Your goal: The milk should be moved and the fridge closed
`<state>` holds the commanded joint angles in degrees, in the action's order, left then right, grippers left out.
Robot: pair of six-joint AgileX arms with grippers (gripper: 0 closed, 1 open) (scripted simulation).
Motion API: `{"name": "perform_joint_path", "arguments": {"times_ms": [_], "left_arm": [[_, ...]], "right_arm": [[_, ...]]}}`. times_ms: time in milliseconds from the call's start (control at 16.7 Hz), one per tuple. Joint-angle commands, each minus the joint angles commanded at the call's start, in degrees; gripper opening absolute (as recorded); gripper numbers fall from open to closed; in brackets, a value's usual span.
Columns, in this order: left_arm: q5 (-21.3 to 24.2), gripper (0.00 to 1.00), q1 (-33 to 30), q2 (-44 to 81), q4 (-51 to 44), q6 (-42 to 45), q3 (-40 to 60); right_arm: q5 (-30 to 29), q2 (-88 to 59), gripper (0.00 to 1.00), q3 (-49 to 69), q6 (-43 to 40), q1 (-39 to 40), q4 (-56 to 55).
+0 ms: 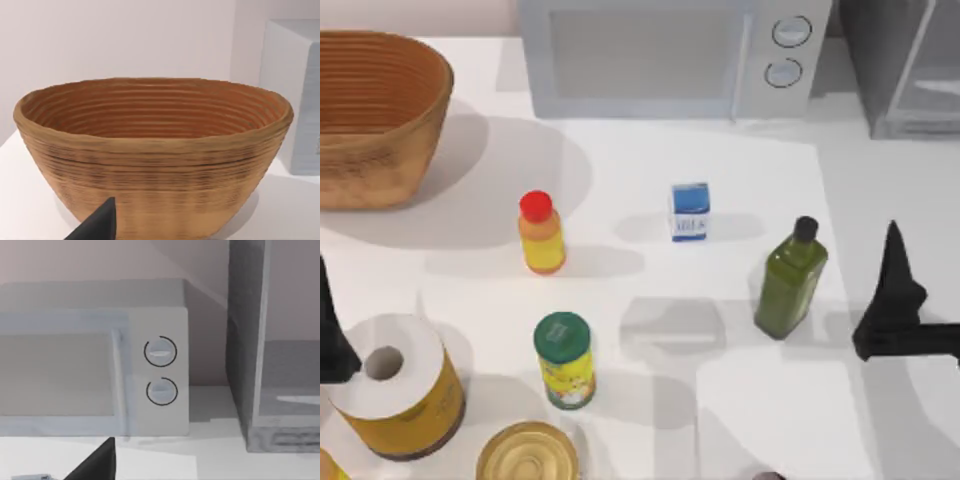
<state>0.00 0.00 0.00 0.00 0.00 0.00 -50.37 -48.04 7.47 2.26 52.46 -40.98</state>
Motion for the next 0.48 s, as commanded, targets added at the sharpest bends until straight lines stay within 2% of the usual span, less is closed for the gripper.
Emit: {"name": "perform_joint_path", "arguments": {"times_ms": [480], "left_arm": [[0.0,1.0,0.0,0.0,0.0,0.0,0.0]], "right_arm": [[11.0,-25.5,1.0,29.5,6.9,-3.6,12.8]]}}
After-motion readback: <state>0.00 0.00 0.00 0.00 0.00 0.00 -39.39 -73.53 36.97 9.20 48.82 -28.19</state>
